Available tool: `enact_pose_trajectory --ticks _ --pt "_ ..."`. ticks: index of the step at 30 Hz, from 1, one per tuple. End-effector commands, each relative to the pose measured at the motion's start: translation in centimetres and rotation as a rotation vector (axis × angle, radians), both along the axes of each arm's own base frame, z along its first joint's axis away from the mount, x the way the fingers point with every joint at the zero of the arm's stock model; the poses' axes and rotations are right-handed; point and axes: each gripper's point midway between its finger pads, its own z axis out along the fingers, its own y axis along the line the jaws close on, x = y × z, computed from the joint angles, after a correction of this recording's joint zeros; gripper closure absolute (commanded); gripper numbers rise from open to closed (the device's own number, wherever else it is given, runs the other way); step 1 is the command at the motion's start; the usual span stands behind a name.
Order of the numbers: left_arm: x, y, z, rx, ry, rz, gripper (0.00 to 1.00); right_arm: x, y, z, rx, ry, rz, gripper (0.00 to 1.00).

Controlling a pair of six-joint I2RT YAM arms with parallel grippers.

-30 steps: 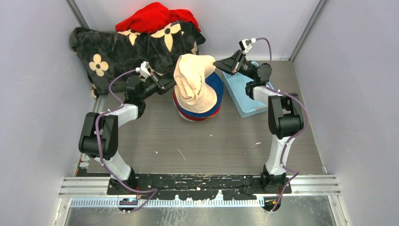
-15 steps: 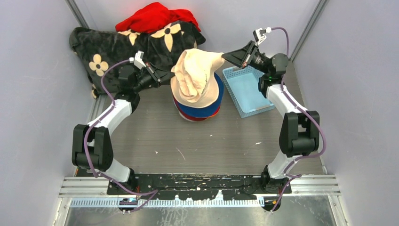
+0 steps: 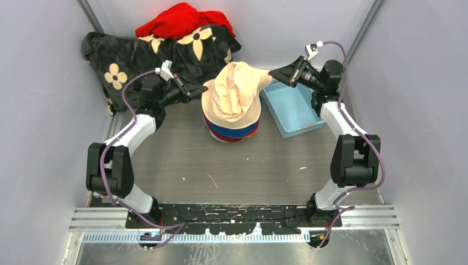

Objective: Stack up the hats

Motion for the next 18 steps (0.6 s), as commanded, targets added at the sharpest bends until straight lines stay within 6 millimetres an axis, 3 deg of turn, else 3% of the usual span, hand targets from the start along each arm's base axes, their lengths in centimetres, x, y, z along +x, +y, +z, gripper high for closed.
enact_pose_trajectory --ticks 1,8,18 --pt "1.1 0.5 1.6 0.0 -0.052 0.023 1.0 1.5 -2.6 -0.2 -0.021 -0.054 -0.082 0.99" --pt "1.7 0.4 0.2 -0.018 -0.047 0.028 1.0 3.7 -3.2 -4.0 -0.011 0.0 -0.079 0.99" --pt "0.6 2.3 -5.1 0.01 -0.023 0.1 1.0 3.8 -2.8 -9.1 -0.012 0.059 -0.058 0.99"
